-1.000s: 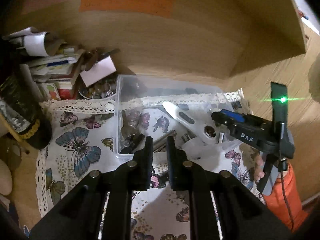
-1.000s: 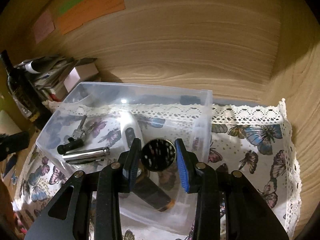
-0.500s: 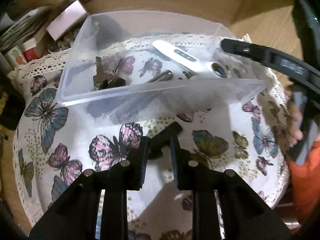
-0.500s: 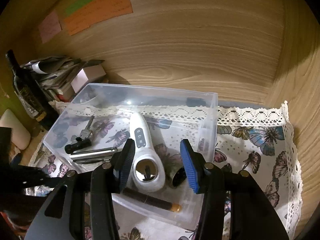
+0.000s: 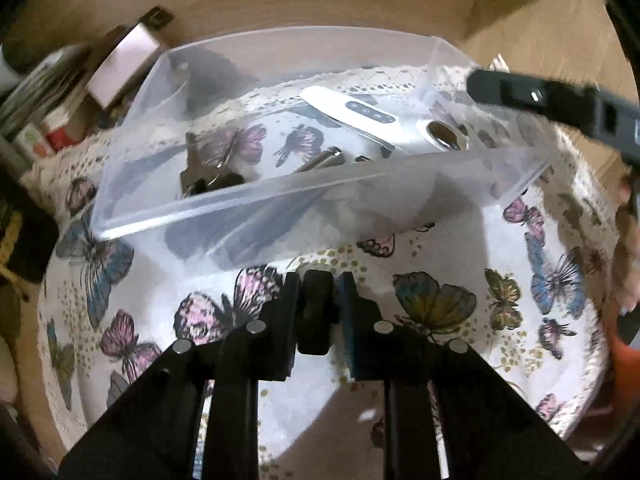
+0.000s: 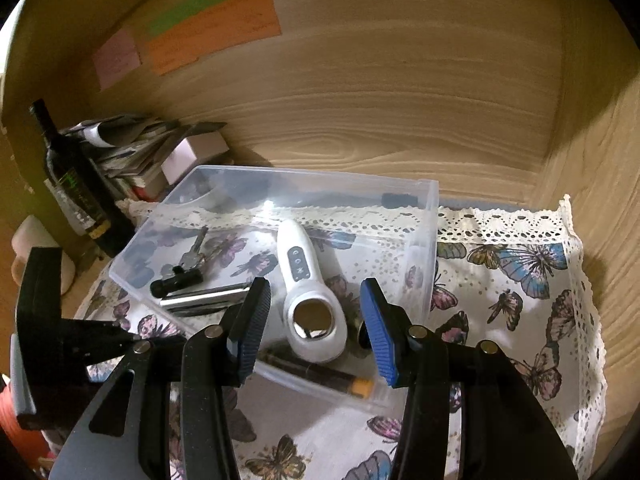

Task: Organize rigid objects
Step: 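Lower the small black item into the box and open the left tool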

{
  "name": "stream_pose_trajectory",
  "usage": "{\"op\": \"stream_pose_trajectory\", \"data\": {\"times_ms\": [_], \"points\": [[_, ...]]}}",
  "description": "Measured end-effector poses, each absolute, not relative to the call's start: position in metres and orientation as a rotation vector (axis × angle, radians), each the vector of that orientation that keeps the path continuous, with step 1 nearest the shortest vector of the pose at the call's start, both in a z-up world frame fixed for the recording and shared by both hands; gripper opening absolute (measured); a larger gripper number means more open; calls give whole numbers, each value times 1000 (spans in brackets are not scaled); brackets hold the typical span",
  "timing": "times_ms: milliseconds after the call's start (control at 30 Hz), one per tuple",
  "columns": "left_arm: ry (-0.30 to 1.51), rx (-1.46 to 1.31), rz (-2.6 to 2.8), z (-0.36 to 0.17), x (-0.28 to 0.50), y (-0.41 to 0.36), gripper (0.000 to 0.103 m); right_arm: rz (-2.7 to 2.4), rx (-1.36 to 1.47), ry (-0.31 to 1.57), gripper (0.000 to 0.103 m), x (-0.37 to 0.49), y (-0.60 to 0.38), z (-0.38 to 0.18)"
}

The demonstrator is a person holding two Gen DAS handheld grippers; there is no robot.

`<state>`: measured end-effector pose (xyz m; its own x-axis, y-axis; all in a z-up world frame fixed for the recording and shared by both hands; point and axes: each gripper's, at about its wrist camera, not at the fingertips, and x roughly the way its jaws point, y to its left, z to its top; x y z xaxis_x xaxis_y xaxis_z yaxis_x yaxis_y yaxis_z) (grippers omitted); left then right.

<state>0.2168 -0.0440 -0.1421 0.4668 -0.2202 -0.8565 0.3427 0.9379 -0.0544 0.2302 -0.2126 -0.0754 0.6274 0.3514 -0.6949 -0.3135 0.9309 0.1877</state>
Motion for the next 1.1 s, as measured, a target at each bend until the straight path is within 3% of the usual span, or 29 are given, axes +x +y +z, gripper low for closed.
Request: {"op": "stream_pose_trajectory", "data": {"times_ms": [400,800,967,1100], "points": [[849,47,-344,-73,191,-24,15,420,64,770,44,209,-202,-68],[777,-56,-268,-45,243,-10,16,440,103,755,47,185,-198,-66],[761,-55,-290,-51,233,-6,53,411,91,745,50,181,-196,-65],[687,-22,-288,-39,208,-4,59,381,93,698,54,174,-199,-55]]}}
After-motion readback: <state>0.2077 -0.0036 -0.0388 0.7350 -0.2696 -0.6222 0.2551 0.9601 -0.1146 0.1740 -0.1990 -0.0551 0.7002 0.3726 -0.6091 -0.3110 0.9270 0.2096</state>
